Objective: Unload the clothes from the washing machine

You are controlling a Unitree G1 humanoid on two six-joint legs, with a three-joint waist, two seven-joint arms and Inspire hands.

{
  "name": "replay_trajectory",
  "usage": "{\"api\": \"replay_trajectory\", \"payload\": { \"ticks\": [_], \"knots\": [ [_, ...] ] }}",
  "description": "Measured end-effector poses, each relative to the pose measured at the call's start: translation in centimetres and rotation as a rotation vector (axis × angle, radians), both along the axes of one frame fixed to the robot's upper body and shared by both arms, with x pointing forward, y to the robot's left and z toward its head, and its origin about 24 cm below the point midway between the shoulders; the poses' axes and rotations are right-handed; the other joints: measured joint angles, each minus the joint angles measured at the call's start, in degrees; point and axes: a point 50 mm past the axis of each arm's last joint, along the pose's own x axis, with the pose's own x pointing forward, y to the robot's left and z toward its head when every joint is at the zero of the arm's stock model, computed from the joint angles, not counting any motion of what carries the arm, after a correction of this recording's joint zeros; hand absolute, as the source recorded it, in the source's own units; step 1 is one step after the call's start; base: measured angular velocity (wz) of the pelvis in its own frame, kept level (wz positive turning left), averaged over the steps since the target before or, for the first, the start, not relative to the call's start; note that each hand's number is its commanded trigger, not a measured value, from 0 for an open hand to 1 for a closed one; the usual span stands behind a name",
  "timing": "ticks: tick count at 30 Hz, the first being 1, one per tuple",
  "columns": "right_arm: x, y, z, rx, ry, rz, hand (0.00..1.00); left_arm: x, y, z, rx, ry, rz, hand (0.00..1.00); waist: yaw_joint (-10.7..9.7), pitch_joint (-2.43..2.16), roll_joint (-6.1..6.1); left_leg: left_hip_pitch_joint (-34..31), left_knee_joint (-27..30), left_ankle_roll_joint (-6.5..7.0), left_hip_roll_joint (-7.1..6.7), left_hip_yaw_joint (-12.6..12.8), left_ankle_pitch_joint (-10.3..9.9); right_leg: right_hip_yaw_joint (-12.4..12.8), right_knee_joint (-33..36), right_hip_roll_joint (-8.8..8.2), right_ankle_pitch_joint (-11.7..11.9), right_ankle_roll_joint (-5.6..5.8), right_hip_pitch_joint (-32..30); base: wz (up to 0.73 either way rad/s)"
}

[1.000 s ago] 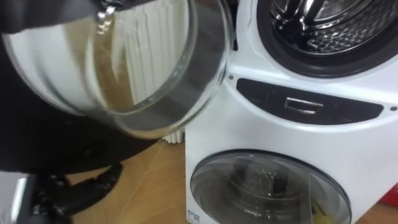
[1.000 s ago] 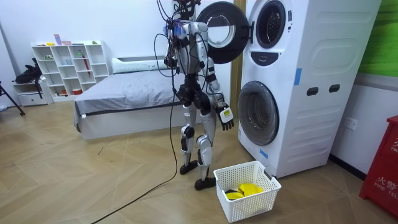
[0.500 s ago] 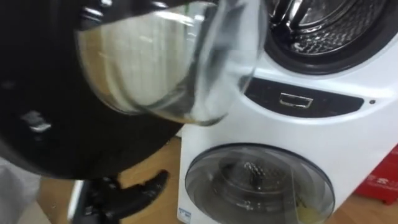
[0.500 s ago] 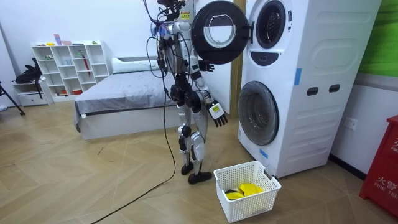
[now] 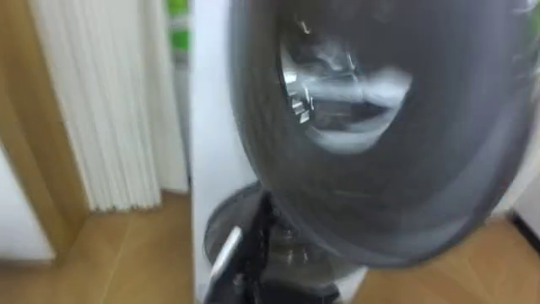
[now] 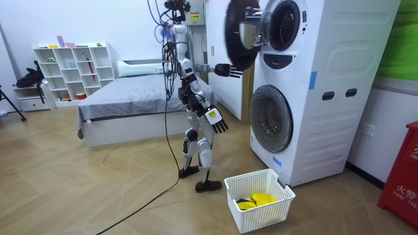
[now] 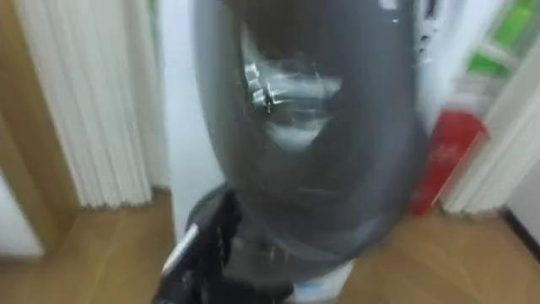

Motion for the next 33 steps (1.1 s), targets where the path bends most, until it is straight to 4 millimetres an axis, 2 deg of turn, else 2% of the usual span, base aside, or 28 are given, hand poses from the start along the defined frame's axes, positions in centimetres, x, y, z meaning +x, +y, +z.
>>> {"api": "replay_trajectory", "payload": {
  "ticks": [1, 2, 3, 4, 5, 6, 7, 8, 10, 11, 14, 15, 18, 21, 25, 26, 28, 29, 31, 33],
  "knots": [
    [0.2, 0.0, 0.0, -0.004, -0.003, 0.014, 0.0, 0.2, -0.8, 0.5, 0.025, -0.041, -0.055, 0.0, -0.1, -0.08, 0.23, 0.59, -0.67, 0.22, -0.26, 0.55, 0.24, -0.68, -2.2, 0.42, -0.1, 0.21, 1.31, -0.4],
    [0.4, 0.0, 0.1, -0.006, -0.008, 0.023, 0.0, 0.3, -1.0, 0.7, 0.035, -0.058, -0.079, 0.0, -0.21, 0.11, 0.61, 0.89, -0.96, 0.24, -0.21, 1.19, 0.41, -0.29, -2.68, 0.6, -0.03, 0.18, 1.61, -0.51],
    [0.8, 0.1, 0.1, -0.008, -0.014, 0.042, 0.0, 0.4, -1.5, 1.0, 0.047, -0.08, -0.115, 0.0, -0.51, 0.4, 1.39, 1.49, -1.08, -0.07, -0.09, 2.33, 0.77, 0.27, -3.47, 0.49, -0.01, 0.16, 2.38, -0.46],
    [0.8, 0.3, 0.1, -0.009, -0.014, 0.055, 0.0, 0.2, -2.1, 1.2, 0.051, -0.091, -0.155, 0.0, -1.13, 0.47, 1.52, 1.78, 0.12, -1.05, -0.12, 4.42, 1.43, 1.8, -3.9, -0.15, -0.01, 0.16, 3.15, -0.33],
    [0.8, 0.5, 0.1, -0.006, -0.013, 0.068, 0.0, 0.2, -2.3, 1.2, 0.051, -0.094, -0.172, 0.0, -1.31, 0.91, 0.67, 0.56, 3.78, -1.86, -0.22, 5.42, 1.94, 3.96, -4.37, -1.05, -0.02, 0.2, 3.83, -0.09],
    [0.7, 0.7, 0.0, -0.003, -0.009, 0.083, 0.0, -0.1, -2.7, 1.2, 0.047, -0.096, -0.211, 0.0, -1.7, 1.15, -0.69, -3.3, 4.17, -0.97, -0.62, 5.28, 1.53, 8.46, -4.6, -2.96, -0.09, 0.37, 3.84, 0.4],
    [0.9, 0.4, 0.1, -0.002, -0.017, 0.064, 0.0, -0.1, -3.6, 1.7, 0.043, -0.125, -0.263, 0.0, -2.63, 0.46, 0.82, -7.09, -1.53, 3.29, 0.89, 4.55, 5.75, 8.64, -3.71, -3.32, -0.86, 1.53, 2.4, 0.42],
    [0.9, 0.2, 0.1, -0.005, -0.014, 0.056, 0.0, -0.2, -3.8, 1.8, 0.047, -0.133, -0.281, 0.0, -2.45, 0.37, 0.88, -6.77, -1.77, 3.84, 0.56, 5.86, 6.11, 8.58, -3.07, -3.66, -1.51, 2.27, 1.86, 0.39],
    [0.7, 0.4, 0.1, 0.013, -0.001, 0.07, 0.0, -0.2, -3.8, 1.6, 0.095, -0.15, -0.302, 0.0, -0.91, 0.52, 0.45, -4.4, -2.82, 4.03, 0.01, 6.26, 6.24, 5.74, -3.32, -3.54, -2.56, 2.27, 2.84, -0.16],
    [0.7, 0.4, 0.1, 0.013, 0.001, 0.072, 0.0, -0.2, -3.7, 1.4, 0.111, -0.153, -0.3, 0.0, -0.6, 0.52, 0.51, -3.82, -2.89, 4.03, 0.06, 6.11, 6.24, 5.26, -3.21, -3.4, -2.5, 2.15, 3.2, -0.41],
    [1.1, 0.3, 0.2, 0.013, -0.009, 0.075, 0.0, 0.2, -3.2, 1.3, 0.124, -0.154, -0.276, 0.0, -0.04, 0.47, 0.83, -2.0, -4.19, 3.95, 0.04, 4.96, 6.21, 4.56, -3.05, -2.91, -2.26, 1.89, 4.43, -0.29],
    [0.9, 0.3, 0.1, 0.011, -0.003, 0.077, 0.0, 0.3, -3.1, 1.0, 0.127, -0.15, -0.276, 0.0, -0.23, 0.59, 1.06, -1.33, -5.28, 3.44, 0.05, 4.54, 6.52, 3.7, -3.03, -2.74, -2.29, 1.9, 4.66, -0.12],
    [0.7, 0.2, 0.1, 0.006, 0.008, 0.077, 0.0, 0.3, -2.5, -1.0, 0.169, -0.081, -0.267, 0.0, 0.22, 0.77, 0.97, 0.32, -7.58, 3.04, 0.1, 4.59, 6.77, 3.77, -3.07, -2.21, -3.01, 1.73, 4.86, -0.1],
    [0.6, 0.2, 0.1, 0.009, 0.008, 0.074, 0.0, 0.3, -0.8, -3.7, 0.234, 0.021, -0.218, 0.0, 1.31, 0.93, 0.68, 1.03, -8.03, 2.96, 0.12, 4.56, 6.81, 3.21, -3.06, -2.1, -3.7, 1.76, 5.05, -0.18],
    [0.1, 0.0, 0.0, 0.007, 0.023, 0.063, 0.0, -1.1, 2.9, -7.8, 0.305, 0.173, -0.107, 0.0, 2.33, 0.96, 0.63, 2.06, -8.15, 2.78, 0.25, 4.44, 6.92, 1.45, -3.2, -1.92, -3.84, 1.65, 5.96, -0.08],
    [-0.3, 0.0, -0.1, 0.008, 0.03, 0.051, 0.0, -2.1, 4.5, -9.6, 0.337, 0.258, -0.049, 0.0, 3.12, 0.85, 0.4, 2.35, -8.13, 2.65, 0.4, 4.36, 6.85, 0.97, -3.28, -1.9, -4.08, 1.51, 6.31, -0.05],
    [-1.0, -0.2, -0.2, 0.011, 0.04, 0.01, 0.0, -4.5, 8.2, -12.8, 0.407, 0.427, 0.099, 0.0, 4.45, 0.8, 0.24, 3.27, -8.12, 1.55, 0.51, 3.62, 6.22, -0.09, -3.33, -1.78, -4.86, 1.4, 7.26, 0.03],
    [-1.2, -0.3, -0.2, 0.009, 0.044, -0.002, 0.0, -5.1, 9.2, -13.4, 0.425, 0.462, 0.137, 0.0, 4.73, 0.8, 0.2, 3.32, -8.12, 1.43, 0.5, 3.24, 6.14, -0.33, -3.37, -1.75, -4.99, 1.41, 7.4, 0.15],
    [-1.7, -0.7, -0.2, 0.006, 0.052, -0.033, 0.0, -7.9, 12.9, -15.4, 0.506, 0.59, 0.306, 0.0, 5.89, 0.78, 0.28, 3.28, -8.13, 1.24, 0.47, 2.29, 6.03, -0.86, -3.43, -1.69, -5.07, 1.44, 7.67, 0.19],
    [-1.9, -1.0, -0.2, 0.0, 0.056, -0.045, 0.0, -9.8, 14.9, -16.2, 0.547, 0.659, 0.418, 0.0, 6.7, 0.77, 0.27, 3.27, -8.14, 1.02, 0.53, 1.73, 5.9, -1.11, -3.45, -1.57, -5.09, 1.44, 7.58, 0.1]
  ]
}}
